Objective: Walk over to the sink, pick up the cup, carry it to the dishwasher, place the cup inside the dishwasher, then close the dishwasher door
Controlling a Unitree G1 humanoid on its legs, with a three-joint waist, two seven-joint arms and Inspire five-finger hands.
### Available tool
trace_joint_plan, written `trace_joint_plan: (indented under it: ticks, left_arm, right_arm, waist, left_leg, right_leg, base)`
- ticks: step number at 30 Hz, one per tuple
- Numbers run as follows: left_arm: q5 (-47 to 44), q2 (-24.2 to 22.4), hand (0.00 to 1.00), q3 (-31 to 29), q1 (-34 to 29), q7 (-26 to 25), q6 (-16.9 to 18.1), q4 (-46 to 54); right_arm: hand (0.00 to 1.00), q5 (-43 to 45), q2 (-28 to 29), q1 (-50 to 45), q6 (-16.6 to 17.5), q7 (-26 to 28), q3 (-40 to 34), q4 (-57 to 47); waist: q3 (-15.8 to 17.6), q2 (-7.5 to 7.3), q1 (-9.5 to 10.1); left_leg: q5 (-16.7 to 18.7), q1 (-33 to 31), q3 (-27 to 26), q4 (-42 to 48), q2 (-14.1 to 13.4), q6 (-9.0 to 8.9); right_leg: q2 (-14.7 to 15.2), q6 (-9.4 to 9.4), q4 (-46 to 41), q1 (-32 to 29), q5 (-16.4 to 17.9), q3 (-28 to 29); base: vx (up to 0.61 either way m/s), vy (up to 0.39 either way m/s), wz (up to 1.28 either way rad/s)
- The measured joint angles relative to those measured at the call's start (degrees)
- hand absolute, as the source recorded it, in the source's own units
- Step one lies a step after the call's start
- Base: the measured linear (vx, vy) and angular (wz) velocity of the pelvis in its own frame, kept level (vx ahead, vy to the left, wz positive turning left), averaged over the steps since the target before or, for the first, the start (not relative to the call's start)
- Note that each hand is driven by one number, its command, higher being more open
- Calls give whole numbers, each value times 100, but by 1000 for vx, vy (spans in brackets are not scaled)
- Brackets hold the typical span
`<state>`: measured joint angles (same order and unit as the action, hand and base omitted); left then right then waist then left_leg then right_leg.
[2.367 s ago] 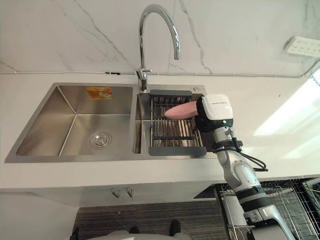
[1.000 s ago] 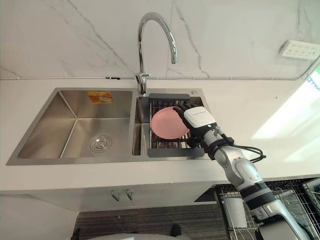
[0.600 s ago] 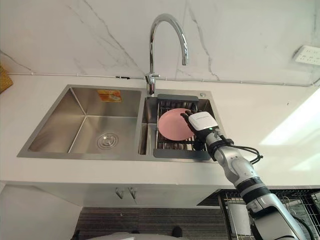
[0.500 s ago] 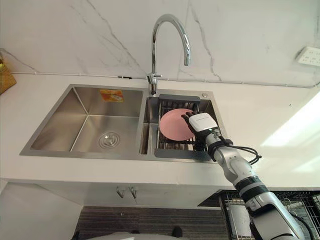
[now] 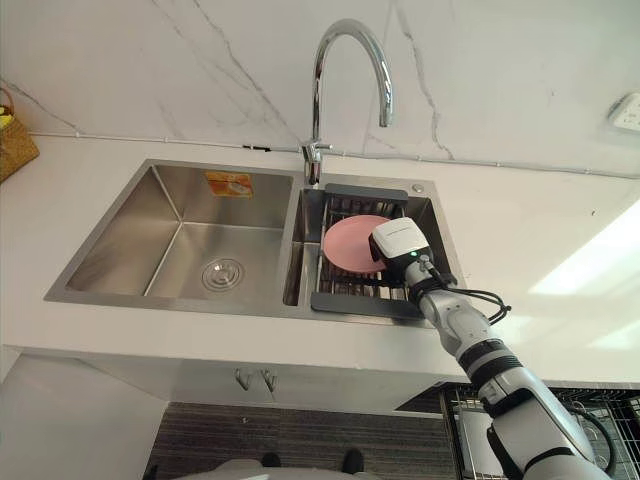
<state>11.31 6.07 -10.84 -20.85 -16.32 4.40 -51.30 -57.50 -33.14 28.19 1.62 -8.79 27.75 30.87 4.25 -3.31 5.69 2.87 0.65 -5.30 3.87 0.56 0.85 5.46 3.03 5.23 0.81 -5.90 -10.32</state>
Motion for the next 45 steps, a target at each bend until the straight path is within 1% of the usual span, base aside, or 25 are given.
trace_joint_plan:
  ticks: [6,12,15,20,25,27,32,36,40,45]
  left_arm:
    - [1,-1,100,-5,-24,-9,19,-1]
    - [4,-1,100,-4,-15,-14,38,97]
    - [5,-1,100,-5,-17,-132,102,115]
    - [8,-1,100,-3,-6,-204,180,118]
    - [143,-5,100,10,25,-214,241,124]
    - [179,-5,100,14,28,-215,241,116]
    - [233,-16,100,129,43,-224,242,110]
    - [237,-22,100,136,67,-224,248,110]
    - [226,0,100,241,70,-225,249,104]
    - [224,-1,100,244,70,-225,249,82]
  right_arm:
    - [0,-8,88,1,-2,-406,35,130]
    - [0,7,50,-14,40,-479,34,-21]
    - [0,71,-98,-92,59,-490,22,-342]
    - [0,328,-449,-363,118,-517,-167,-1221]
    - [0,456,-565,-637,176,-606,-630,-1733]
    - [0,498,-619,-679,177,-630,-784,-1970]
    - [0,757,-730,-856,230,-723,-1199,-2580]
    - [0,1099,-745,-856,335,-766,-1445,-2841]
    - [0,1457,-788,-856,521,-672,-1453,-2877]
    - [0,1490,-788,-856,554,-539,-1450,-2886]
  waist:
    - [84,14,-19]
    - [116,29,-105]
    - [131,48,-146]
    - [143,68,-210]
    - [142,70,-284]
    - [141,71,-362]
    - [112,112,-409]
    - [90,114,-436]
    - [72,112,-447]
    - [21,103,-425]
  left_leg:
    - [0,0,-7,-1,0,-6]
    - [10,0,-32,-3,-4,-17]
    - [28,0,-76,-3,-9,-24]
    - [75,5,-158,22,-8,-19]
    - [108,44,-157,27,-1,-8]
    - [113,51,-181,29,1,-7]
    - [125,83,-252,28,-14,-15]
    - [133,108,-303,29,-40,-27]
    - [134,109,-304,32,-54,-28]
    - [134,106,-299,30,-57,-27]
  right_leg:
    - [3,-25,0,-3,18,9]
    - [-6,-6,0,-19,5,48]
    - [-15,5,0,-41,-4,94]
    - [-50,29,-1,-100,-45,255]
    - [-54,38,-1,-101,-69,353]
    - [-50,38,-1,-105,-73,377]
    - [-64,30,-1,-105,-78,444]
    - [-90,14,-1,-106,-90,501]
    - [-96,8,-1,-106,-94,504]
    - [-92,9,-2,-106,-95,498]
  base:
    - [-17,2,0]
    - [-3,0,-2]
    - [0,0,-8]
    - [1,4,-17]
    - [-17,3,-10]
    - [-38,5,-5]
    - [-33,-4,-7]
    - [-31,-10,-7]
    - [-8,-3,0]
    - [0,0,0]
